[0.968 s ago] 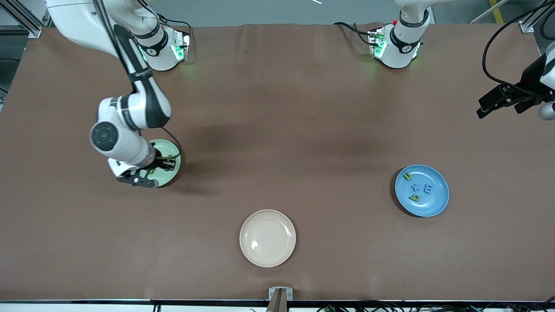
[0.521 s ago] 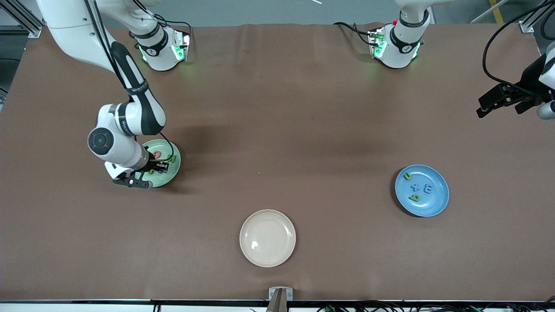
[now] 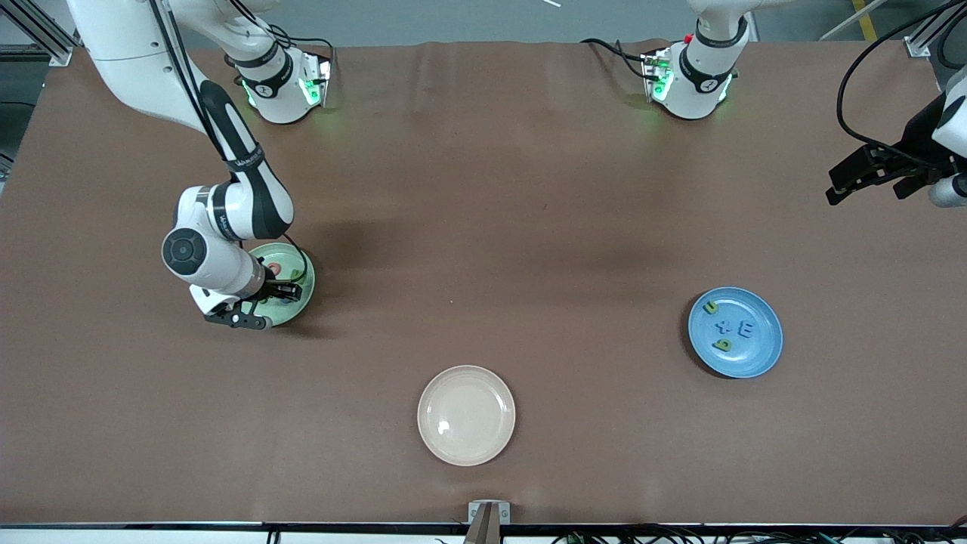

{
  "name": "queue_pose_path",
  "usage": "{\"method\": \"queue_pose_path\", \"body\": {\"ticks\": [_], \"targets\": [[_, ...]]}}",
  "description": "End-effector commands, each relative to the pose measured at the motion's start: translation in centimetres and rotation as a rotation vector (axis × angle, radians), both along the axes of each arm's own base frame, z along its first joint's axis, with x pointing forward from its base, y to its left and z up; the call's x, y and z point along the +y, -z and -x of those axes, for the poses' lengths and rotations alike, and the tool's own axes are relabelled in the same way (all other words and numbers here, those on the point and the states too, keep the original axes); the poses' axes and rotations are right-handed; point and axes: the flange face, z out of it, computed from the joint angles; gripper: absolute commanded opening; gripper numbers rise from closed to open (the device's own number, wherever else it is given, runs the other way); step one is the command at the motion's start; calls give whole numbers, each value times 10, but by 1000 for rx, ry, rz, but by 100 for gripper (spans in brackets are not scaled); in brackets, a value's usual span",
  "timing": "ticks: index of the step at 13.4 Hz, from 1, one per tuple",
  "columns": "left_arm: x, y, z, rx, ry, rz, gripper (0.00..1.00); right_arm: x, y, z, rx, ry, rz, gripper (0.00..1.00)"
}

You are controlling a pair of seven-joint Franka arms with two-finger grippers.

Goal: Sort upper and lower case letters into plates

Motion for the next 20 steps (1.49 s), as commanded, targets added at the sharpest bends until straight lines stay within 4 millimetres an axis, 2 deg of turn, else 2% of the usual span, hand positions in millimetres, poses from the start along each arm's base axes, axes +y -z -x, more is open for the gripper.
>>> {"method": "queue_pose_path", "body": {"ticks": [1, 5, 9, 11, 14, 17, 18, 20], "targets": [[-1, -3, -3, -14, 24, 16, 100, 2, -41, -13, 41, -10, -14, 100], [-1, -6, -2, -20, 52, 14, 100, 3, -100, -32, 74, -23, -14, 100], [0, -7, -3, -22, 58, 15, 100, -16, -156, -52, 82, -68, -2, 100], [1, -8, -3, -28, 56, 16, 100, -49, -194, -63, 94, -101, -22, 100], [2, -9, -2, -29, 53, 16, 100, -84, -243, -68, 118, -130, -12, 100], [3, -8, -4, -35, 53, 16, 100, -103, -292, -75, 92, -131, 7, 100], [3, -8, -4, -35, 52, 16, 100, -109, -296, -72, 104, -114, -1, 100], [4, -9, -3, -37, 50, 17, 100, -124, -321, -77, 51, -92, 2, 100]]}}
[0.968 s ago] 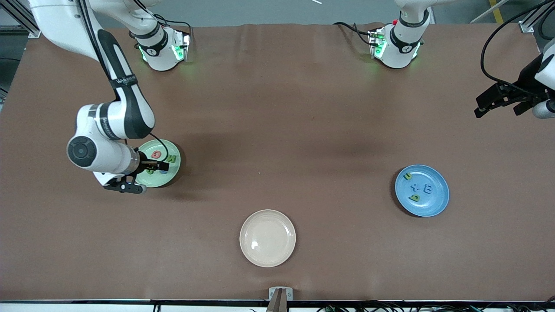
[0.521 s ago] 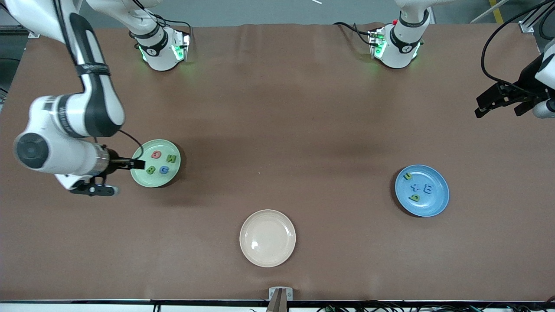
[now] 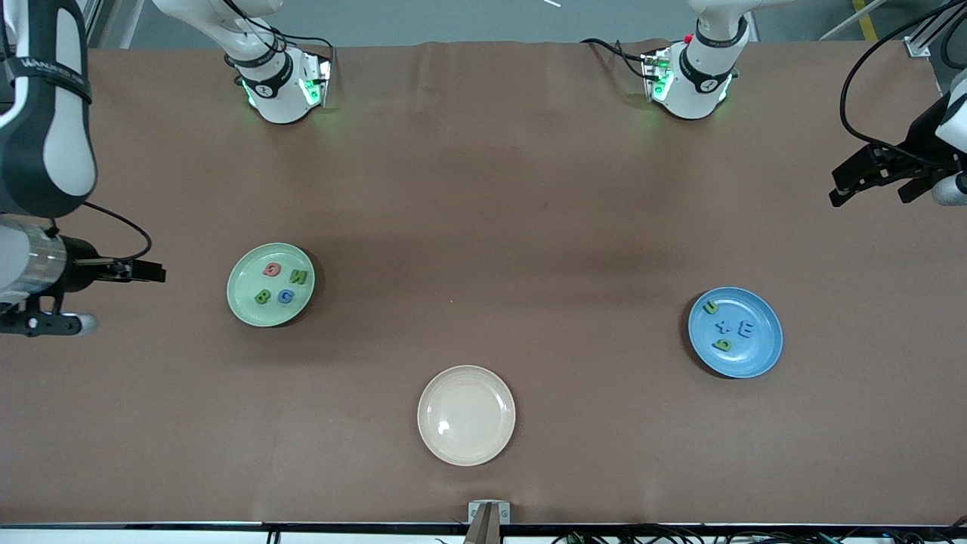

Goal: Sort upper and lower case letters into plates

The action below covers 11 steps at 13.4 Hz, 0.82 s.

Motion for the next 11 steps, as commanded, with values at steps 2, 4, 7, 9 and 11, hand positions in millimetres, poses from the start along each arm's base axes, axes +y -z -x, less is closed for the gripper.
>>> {"method": "queue_pose_path", "body": {"ticks": [2, 4, 7, 9, 11], "targets": [[3, -6, 0, -14, 15, 19, 100, -16, -44, -5, -74, 12, 19, 100], [3, -7, 0, -14, 15, 19, 100, -17, -52, -4, -84, 15, 14, 100], [1, -6, 0, -12, 18, 19, 100, -9, -65, 1, -61, 7, 10, 100], [2, -8, 2, -12, 15, 18, 100, -7, -64, 6, -28, 8, 4, 100], [-1, -6, 3, -4, 20, 16, 100, -7, -64, 6, -27, 7, -4, 100]]}}
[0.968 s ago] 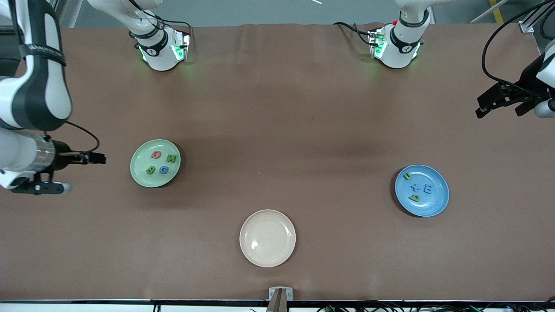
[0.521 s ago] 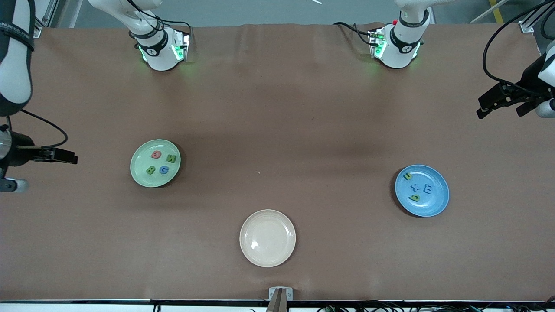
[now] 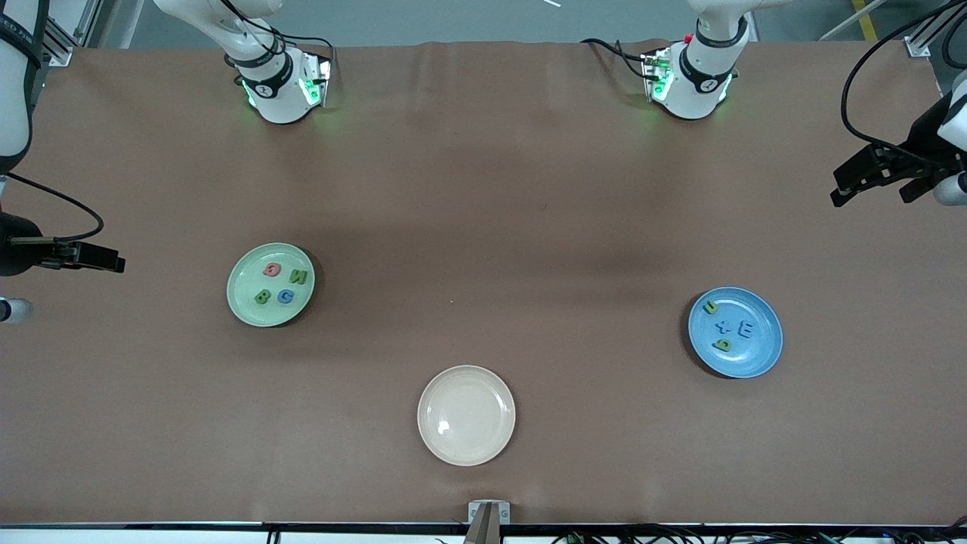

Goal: Sort upper and lower case letters into plates

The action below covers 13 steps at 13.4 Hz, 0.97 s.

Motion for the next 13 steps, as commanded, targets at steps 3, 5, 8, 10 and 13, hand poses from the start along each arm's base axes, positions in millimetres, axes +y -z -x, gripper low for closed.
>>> {"method": "queue_pose_path", "body": {"ticks": [3, 5, 8, 10, 13], "targets": [[-3, -10, 1, -14, 25, 14, 100, 0, -2, 4, 20, -9, -9, 100], [-3, -12, 2, -17, 26, 13, 100, -1, -3, 9, 43, -7, -11, 100], [-1, -26, 2, -45, 17, 10, 100, -4, -12, 32, 17, -5, -17, 100], [-2, -22, 5, -16, 16, 8, 100, -4, -20, 54, -20, -5, -21, 100], [-3, -21, 9, 11, 18, 7, 100, -1, -33, 83, -65, -11, -27, 100]]}}
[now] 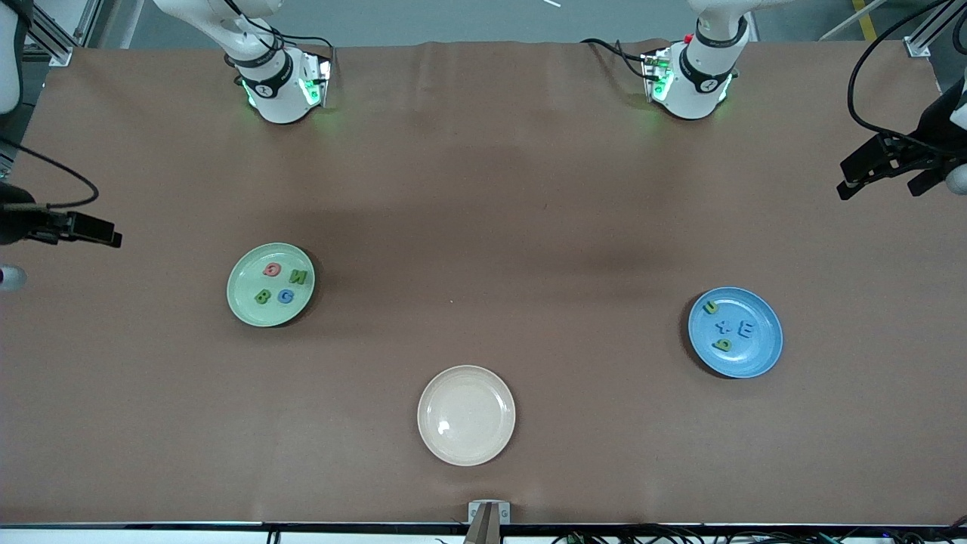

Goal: Sort upper and lower case letters into plates

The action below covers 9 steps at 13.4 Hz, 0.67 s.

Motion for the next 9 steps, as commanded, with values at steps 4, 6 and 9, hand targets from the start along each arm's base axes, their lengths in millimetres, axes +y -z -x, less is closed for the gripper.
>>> {"method": "queue_pose_path", "body": {"ticks": [4, 6, 9], "targets": [[1, -7, 8, 16, 21, -9, 100, 0, -30, 54, -60, -10, -14, 100], [2, -3, 9, 40, 22, -9, 100, 0, -38, 60, -75, -10, -13, 100], [2, 2, 4, 40, 15, -4, 100, 1, -47, 67, -92, -11, -13, 100]]}}
